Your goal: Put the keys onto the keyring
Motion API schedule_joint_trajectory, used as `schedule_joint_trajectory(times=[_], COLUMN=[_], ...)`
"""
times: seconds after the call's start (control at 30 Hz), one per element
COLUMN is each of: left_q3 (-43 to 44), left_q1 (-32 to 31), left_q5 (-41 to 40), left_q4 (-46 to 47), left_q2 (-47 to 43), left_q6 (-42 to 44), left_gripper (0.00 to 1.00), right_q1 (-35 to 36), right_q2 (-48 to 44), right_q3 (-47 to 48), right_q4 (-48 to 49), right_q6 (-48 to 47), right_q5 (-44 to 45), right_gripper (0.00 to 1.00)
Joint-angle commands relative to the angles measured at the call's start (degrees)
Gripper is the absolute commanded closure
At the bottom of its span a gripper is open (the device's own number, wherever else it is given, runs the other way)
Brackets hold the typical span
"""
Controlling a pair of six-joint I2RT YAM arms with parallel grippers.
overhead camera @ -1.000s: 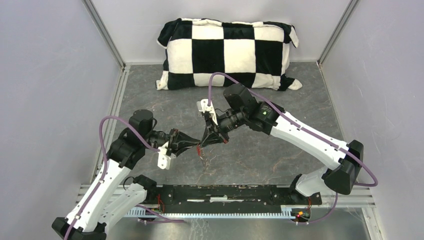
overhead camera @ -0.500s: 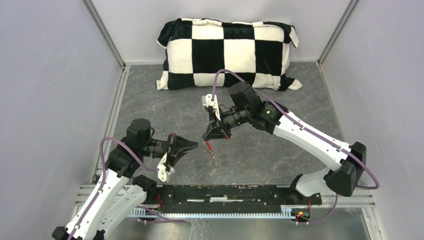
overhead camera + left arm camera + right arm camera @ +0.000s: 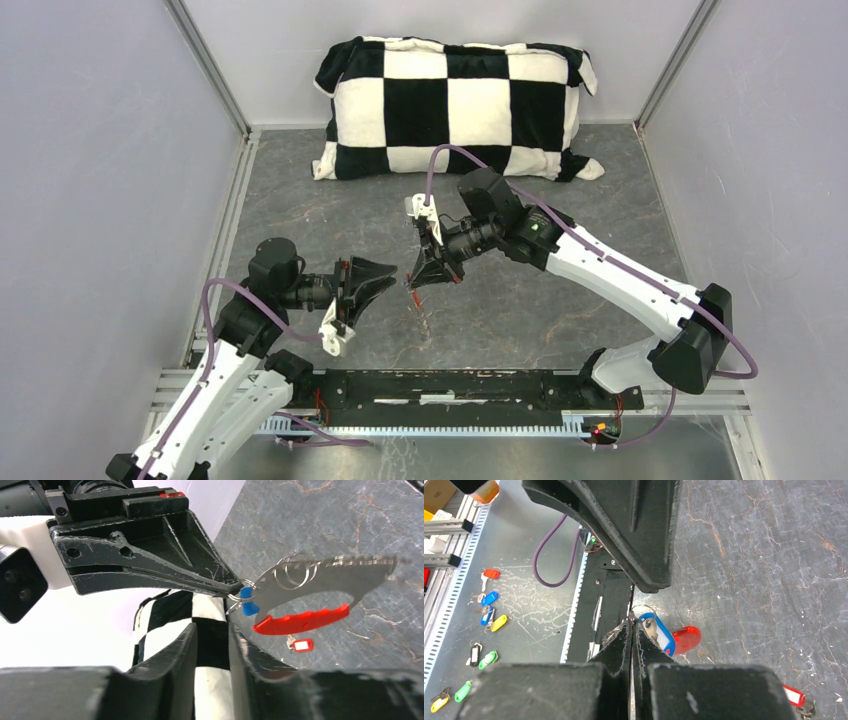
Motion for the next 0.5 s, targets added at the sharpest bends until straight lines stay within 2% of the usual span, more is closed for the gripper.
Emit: schedule_joint_trajectory(times=[0.0,0.07,0.17,0.3,0.47], left_q3=[0.46,2.02,4.68,7.19,7.76], left_q1=[-0.15,-0.15,-0.15,-0.15,-0.15], left_q5=[0.09,2.22,4.39,4.83,6.15], left_q4=[5.54,0.79,-8.52,-12.31,-14.78], left_q2=[1.18,2.76,5.73,8.13,8.16], left_q6=[-5.7,-3.42,3.96,7.84,10.98], left_gripper=[0.58,0.53,0.52,0.52,0.57], right_q1=[0.75,0.92,1.46,1.96,1.91], right_q2=[-1.42,-1.11,-0.57,0.3,0.66], right_q3=[0.37,0.54,1.31,2.6,3.01], right_q4=[1.95,1.84,1.14,-0.88,-1.13], right_q6=[-0.17,-0.24,-0.66,-1.91,-2.19], right_q5=[-2.99,-3.14,-3.17,-3.12,-2.65], right_gripper=[1.0,1.0,1.0,1.0,1.0])
